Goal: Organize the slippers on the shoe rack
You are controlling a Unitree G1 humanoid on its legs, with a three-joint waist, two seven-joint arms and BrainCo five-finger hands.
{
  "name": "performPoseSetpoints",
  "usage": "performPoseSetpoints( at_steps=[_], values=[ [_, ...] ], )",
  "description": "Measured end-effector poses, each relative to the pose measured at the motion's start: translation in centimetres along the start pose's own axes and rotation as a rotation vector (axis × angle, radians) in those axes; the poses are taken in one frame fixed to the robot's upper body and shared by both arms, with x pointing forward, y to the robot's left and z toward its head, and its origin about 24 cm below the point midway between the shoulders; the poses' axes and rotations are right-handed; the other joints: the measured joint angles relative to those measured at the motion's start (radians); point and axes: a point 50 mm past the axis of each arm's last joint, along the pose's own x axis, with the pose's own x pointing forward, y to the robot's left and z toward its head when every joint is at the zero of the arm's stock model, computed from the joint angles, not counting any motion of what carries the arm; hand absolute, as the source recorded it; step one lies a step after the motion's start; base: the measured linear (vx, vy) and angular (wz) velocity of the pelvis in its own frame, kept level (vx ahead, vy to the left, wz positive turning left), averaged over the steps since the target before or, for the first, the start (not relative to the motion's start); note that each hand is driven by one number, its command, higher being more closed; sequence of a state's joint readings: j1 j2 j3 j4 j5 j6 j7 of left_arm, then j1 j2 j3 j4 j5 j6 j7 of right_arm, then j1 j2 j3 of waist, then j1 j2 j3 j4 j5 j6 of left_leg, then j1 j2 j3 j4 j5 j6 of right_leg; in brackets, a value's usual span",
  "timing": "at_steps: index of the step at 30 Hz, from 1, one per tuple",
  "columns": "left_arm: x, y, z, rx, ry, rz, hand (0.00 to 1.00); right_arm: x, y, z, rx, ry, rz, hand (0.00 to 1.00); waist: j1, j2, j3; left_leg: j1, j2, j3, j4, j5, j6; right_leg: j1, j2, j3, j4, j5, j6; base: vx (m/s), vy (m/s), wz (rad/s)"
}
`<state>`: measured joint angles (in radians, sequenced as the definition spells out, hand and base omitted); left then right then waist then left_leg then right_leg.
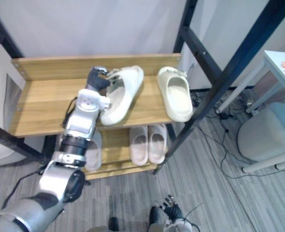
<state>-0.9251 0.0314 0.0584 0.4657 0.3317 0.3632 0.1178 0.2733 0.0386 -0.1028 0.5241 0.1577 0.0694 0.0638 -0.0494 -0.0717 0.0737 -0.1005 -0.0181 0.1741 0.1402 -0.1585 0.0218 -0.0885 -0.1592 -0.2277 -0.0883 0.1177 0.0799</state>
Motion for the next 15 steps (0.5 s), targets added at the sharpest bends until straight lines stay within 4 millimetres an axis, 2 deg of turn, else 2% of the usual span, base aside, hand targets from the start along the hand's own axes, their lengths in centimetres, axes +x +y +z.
performPoseSetpoints(
  at_steps=[9, 15],
  values=[
    [0.0, -0.6, -0.2, -0.018, 0.022, -0.008, 0.0, 0.0, 0.0, 0.0, 0.0, 0.002, -0.004, 0.0, -0.003, 0.0, 0.0, 0.0, -0.002, -0.004, -0.003, 0.009, 0.003, 0.0, -0.002, -0.002, 0.0, 0.003, 0.002, 0.0, 0.0, 0.01],
    [-0.2, -1.7, -0.2, -0.144, 0.051, -0.029, 0.0, 0.0, 0.1, -0.1, 0.002, 0.008, -0.007, 0.0, 0.002, -0.004, -0.003, 0.012, -0.009, -0.02, -0.036, 0.037, 0.003, 0.007, -0.007, -0.018, 0.0, 0.007, 0.0, -0.04, -0.01, 0.09]
  ],
)
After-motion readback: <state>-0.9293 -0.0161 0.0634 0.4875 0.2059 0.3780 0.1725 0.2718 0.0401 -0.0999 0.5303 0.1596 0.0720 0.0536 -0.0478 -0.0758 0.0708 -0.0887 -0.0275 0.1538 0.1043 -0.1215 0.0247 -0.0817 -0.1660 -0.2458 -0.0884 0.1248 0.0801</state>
